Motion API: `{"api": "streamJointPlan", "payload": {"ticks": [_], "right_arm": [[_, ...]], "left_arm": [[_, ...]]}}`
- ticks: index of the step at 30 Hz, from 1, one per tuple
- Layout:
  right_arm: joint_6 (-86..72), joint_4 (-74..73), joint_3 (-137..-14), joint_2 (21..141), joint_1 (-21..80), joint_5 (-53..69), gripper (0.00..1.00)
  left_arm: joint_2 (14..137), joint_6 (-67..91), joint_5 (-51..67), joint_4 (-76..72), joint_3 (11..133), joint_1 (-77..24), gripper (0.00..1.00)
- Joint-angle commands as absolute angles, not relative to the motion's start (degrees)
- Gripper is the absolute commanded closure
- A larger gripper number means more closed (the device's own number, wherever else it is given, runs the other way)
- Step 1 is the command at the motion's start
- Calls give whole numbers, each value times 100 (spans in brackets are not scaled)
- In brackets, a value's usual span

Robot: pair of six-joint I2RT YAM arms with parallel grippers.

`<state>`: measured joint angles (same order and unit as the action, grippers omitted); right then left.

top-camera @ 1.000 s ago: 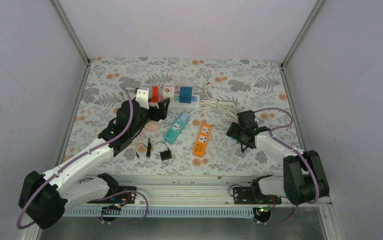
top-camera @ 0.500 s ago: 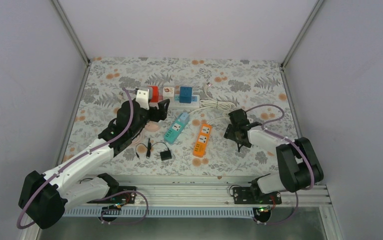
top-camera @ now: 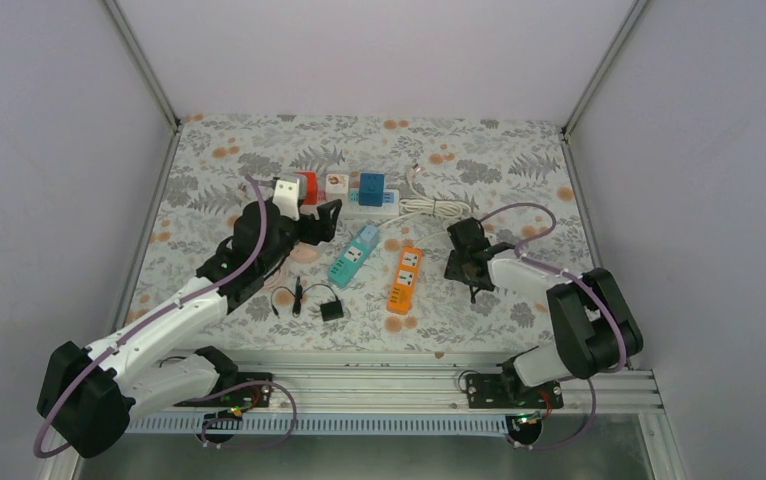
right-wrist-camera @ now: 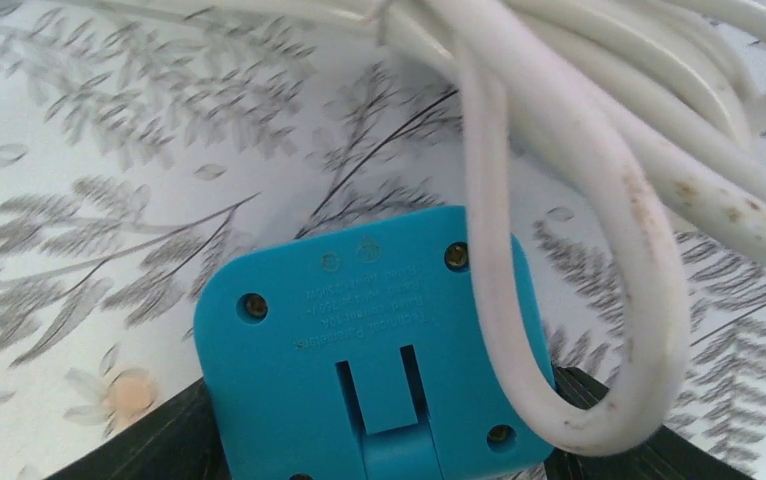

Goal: Insert the plug

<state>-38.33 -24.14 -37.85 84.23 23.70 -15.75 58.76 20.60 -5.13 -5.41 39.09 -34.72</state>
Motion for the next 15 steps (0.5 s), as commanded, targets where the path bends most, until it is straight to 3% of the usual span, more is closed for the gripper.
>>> {"api": "streamJointPlan", "payload": {"ticks": [1,8,15], "right_arm": [[-3741,-2230,-3688,8024,2713,-1407,38],[-3783,-1937,-3256,6770,2978,-390,37],[-3338,-839,-2647,5643,3069,711,34]], "left_arm": [[5937,2108,-294,-649,3911,-3444,10],[6089,2161,165,-702,3969,-3439,10],[6634,2199,1587,-677,4344,-3437,10]]}}
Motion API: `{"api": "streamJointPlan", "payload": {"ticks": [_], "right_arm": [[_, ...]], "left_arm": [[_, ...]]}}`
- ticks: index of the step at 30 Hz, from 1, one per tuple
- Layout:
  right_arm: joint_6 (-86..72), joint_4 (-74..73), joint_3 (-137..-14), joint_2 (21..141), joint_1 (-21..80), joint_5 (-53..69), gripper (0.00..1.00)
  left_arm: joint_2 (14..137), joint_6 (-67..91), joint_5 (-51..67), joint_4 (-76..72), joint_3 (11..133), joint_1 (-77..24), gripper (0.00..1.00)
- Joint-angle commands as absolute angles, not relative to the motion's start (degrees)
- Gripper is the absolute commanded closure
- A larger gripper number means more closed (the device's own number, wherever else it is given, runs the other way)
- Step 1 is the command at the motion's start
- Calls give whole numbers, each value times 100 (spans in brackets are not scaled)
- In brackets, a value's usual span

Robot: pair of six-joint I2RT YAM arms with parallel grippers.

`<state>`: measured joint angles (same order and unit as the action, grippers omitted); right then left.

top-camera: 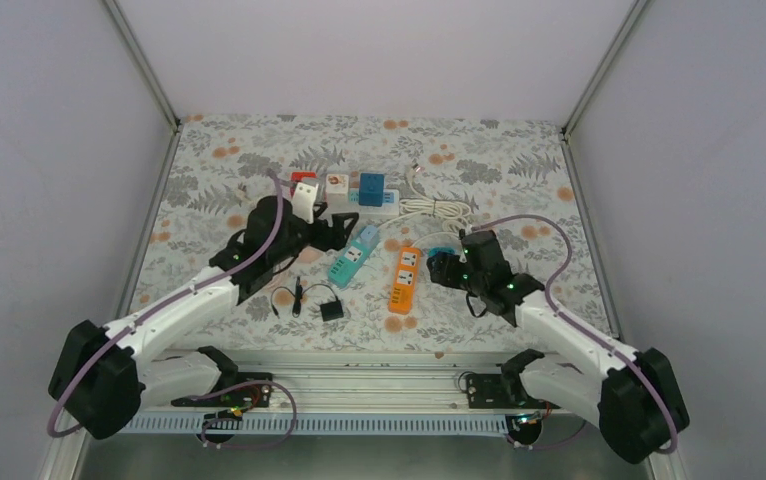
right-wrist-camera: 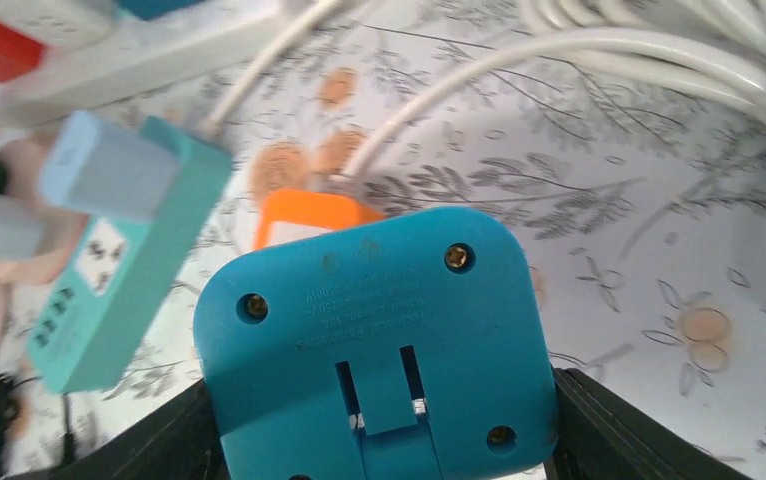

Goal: Insert the plug

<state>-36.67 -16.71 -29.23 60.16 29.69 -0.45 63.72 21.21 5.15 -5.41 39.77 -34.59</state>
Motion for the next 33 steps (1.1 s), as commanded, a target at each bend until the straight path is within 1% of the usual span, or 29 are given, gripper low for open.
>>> {"api": "streamJointPlan", "payload": {"ticks": [1,5,7,10,14,17,19,24,30,33], "right_arm": [[-3231,-693,-2619,5581,3110,810,34],[-2690,-85,-2629,5515,3366,1035,36],[-2403,274,-2767,5561,3518,1030,36],[-1915,675,-3029,5667,3767,953,36],[-1214,1430,-3093,5737,3950,1115,35],[-713,2030,-3022,5800,4021,1425,35],[-421,2247,-3053,5856,4055,1545,35],[155,2377,-3306,6094,4112,1704,36],[619,2283,-3608,6534,4191,1755,36],[799,2159,-3803,6762,4228,1761,36]], "left_arm": [[6731,2224,1854,-661,4421,-3437,10],[7225,2209,2891,-167,5008,-3424,10],[7391,2270,3125,278,5399,-3379,9],[7522,2400,3443,543,5699,-3270,9],[7604,2471,3838,744,5868,-3223,9],[7482,2610,3597,881,5754,-3021,10],[7348,2802,3771,736,5606,-2871,10],[7372,3156,4582,271,5468,-2848,10],[7361,3168,4394,658,5535,-2848,11],[7423,3157,4267,934,5579,-2848,14]]}}
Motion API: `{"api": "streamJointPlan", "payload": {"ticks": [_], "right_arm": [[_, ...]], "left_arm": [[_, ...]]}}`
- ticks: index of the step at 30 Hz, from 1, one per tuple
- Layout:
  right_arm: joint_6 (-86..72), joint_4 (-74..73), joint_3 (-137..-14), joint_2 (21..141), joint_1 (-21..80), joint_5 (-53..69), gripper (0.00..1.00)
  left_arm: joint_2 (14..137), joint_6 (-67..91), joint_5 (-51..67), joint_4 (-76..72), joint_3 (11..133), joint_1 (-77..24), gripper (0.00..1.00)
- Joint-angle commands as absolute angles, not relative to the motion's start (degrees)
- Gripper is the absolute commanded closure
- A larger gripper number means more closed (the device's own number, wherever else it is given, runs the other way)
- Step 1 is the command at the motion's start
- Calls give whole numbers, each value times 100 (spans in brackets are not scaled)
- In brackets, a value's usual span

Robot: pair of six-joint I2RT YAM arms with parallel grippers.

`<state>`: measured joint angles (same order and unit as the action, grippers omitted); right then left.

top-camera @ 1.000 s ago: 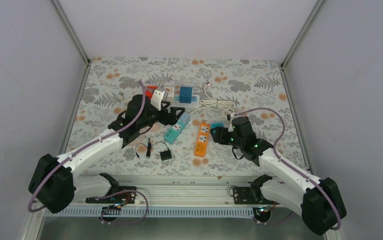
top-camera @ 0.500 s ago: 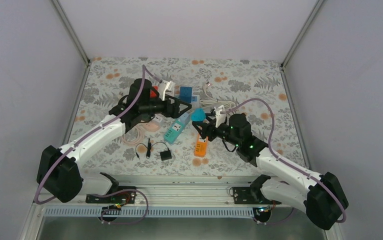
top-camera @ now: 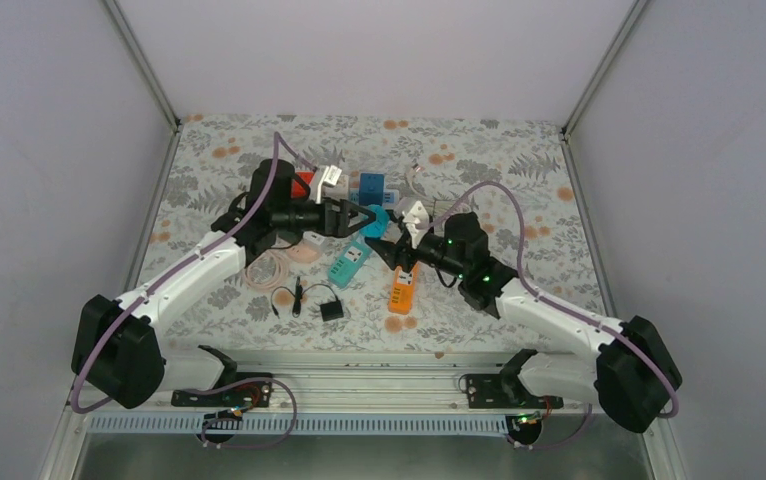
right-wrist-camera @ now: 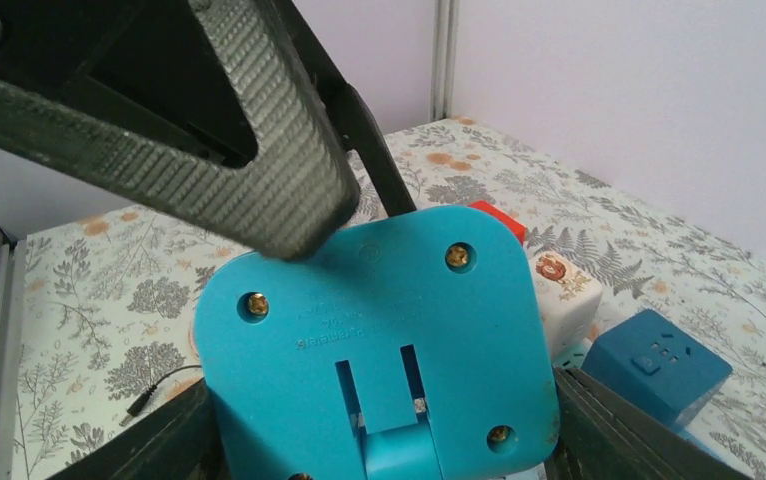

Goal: Insert the plug

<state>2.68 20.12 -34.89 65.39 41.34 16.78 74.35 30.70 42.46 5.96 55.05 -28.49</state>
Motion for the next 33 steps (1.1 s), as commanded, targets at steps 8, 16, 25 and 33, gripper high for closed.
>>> {"api": "streamJointPlan", "payload": {"ticks": [8,16,25,33], "right_arm": [[987,1655,-4407,7225,4409,1812,39],[1251,1020,-4699,7572,4513,1742,38],[1345,860,-4604,7594,4594,2027,38],[1342,911,-4526,7755,4798,1844,39]], "left_arm": [[7712,2993,4118,1533,5751,-2857,32],[7882,2687,4156,1996,5819,-2856,54],[8034,2677,4047,2120,5839,-2859,71],[8051,2823,3983,2084,5714,-2856,88]]}}
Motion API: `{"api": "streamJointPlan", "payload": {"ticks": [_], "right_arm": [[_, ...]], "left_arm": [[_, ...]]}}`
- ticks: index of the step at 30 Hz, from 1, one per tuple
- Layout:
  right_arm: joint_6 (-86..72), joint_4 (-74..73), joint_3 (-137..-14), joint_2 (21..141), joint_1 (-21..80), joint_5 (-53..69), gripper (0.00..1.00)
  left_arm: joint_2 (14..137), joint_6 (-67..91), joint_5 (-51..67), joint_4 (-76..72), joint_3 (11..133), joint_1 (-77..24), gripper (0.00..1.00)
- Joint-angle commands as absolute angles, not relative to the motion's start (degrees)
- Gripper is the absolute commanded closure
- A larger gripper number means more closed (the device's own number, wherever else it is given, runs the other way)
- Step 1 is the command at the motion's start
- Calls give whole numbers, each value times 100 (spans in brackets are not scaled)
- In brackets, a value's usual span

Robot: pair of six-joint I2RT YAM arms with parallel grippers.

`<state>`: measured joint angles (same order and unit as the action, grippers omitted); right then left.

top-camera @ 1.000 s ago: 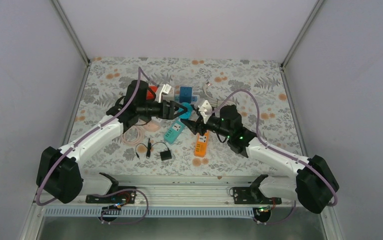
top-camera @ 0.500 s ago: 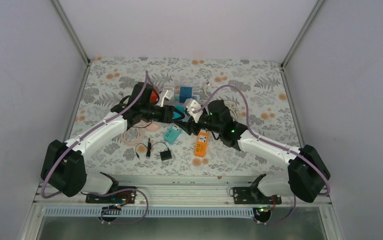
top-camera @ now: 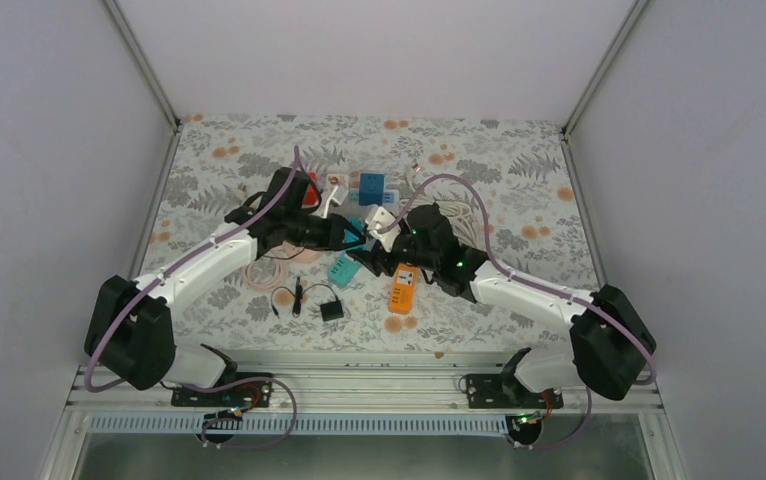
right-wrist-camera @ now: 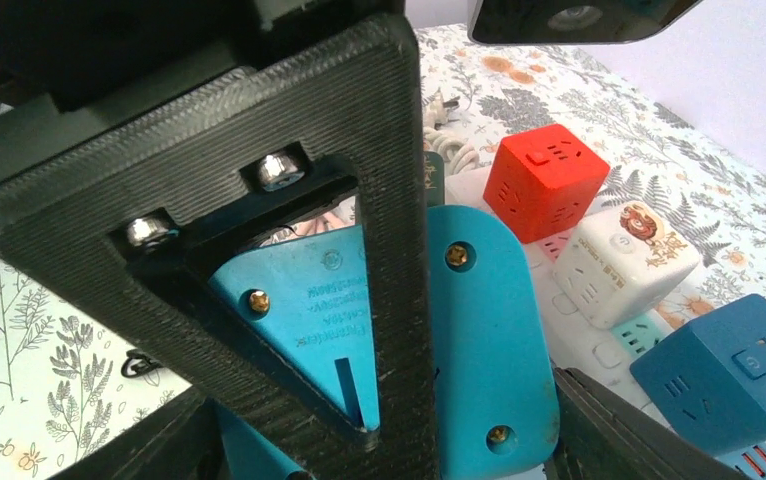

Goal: Insert the plug

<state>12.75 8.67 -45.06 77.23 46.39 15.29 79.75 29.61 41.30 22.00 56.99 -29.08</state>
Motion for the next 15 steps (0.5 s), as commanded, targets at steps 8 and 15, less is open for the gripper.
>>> {"api": "streamJointPlan", "payload": {"ticks": [8,15], "right_arm": [[1221,953,-4522,7735,4908,1490,24],[231,614,-4427,7126,4900,813,0]], "left_arm": [[7974,2805,3974,1886,5589,-2856,98],[8002,2098,2832,2528,5911,-2856,98]]}}
